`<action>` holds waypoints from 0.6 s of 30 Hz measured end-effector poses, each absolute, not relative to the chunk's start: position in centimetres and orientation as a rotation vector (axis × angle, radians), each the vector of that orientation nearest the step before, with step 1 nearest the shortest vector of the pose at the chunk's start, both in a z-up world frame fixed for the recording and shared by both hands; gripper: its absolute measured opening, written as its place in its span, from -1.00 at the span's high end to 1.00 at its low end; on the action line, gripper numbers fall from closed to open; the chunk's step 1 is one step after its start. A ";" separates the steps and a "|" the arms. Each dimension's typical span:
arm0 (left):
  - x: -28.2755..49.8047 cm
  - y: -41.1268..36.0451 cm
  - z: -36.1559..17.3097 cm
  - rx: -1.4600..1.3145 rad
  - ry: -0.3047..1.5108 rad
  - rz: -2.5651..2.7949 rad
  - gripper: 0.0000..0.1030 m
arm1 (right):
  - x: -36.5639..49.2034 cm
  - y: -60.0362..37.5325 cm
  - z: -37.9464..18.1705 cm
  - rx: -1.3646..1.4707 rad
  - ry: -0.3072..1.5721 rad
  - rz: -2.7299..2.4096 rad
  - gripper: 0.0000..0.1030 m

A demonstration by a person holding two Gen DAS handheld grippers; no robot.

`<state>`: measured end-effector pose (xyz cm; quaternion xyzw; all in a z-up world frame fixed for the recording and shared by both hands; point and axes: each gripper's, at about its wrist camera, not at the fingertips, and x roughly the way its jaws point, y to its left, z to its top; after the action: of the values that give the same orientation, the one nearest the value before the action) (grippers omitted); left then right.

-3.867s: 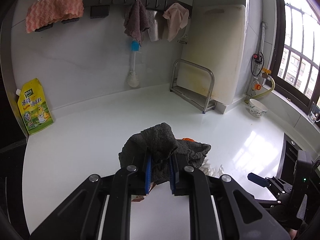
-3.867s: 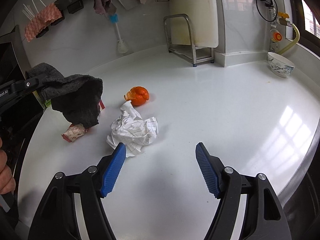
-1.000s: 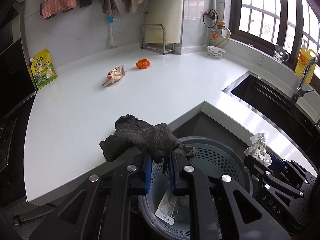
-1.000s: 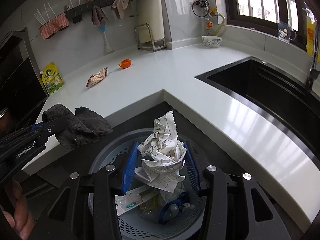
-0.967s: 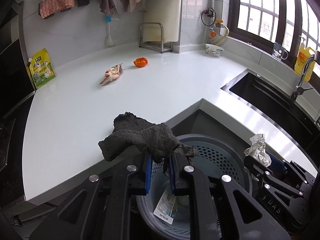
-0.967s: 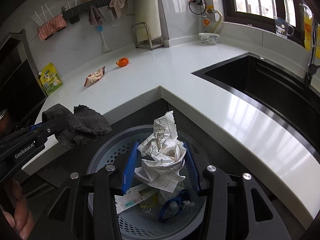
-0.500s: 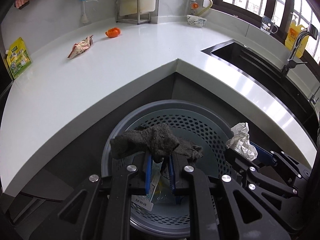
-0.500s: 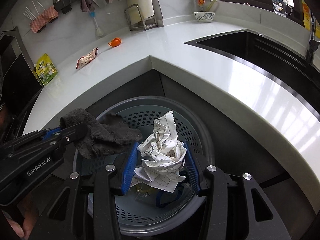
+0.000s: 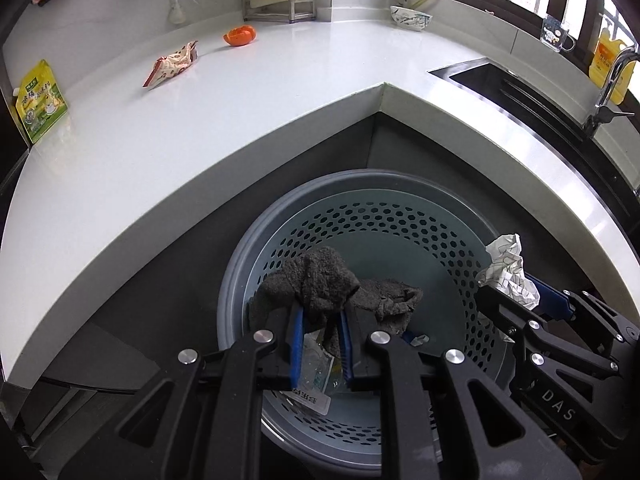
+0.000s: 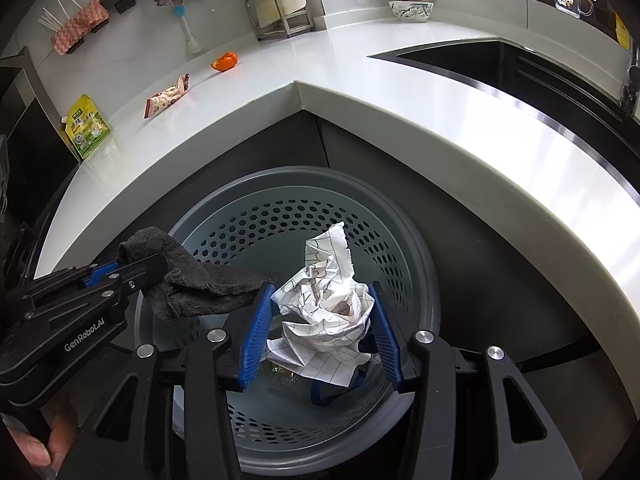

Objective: Collect trash
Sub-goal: 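Open both tools to drop the cloth and paper into the bin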

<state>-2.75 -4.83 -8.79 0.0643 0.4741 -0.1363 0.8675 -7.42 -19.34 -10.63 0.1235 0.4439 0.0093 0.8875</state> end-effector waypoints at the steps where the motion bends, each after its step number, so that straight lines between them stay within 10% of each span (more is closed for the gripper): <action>1: -2.7 -4.7 -8.8 0.129 0.995 -0.285 0.53 | -7.4 -19.3 -10.6 0.255 0.921 0.020 0.09; 6: -2.9 -4.0 -8.4 0.132 0.963 -0.243 -0.15 | -7.4 -19.6 -10.4 0.260 0.911 0.016 -0.23; 18: -3.1 -3.7 -8.1 0.157 0.944 -0.214 -0.27 | -7.3 -19.4 -10.4 0.248 0.913 0.013 -0.24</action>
<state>-3.08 -3.68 -8.15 0.0754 0.4531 -0.1029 0.8823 -7.33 -19.44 -10.43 0.1196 0.4398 0.0062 0.8901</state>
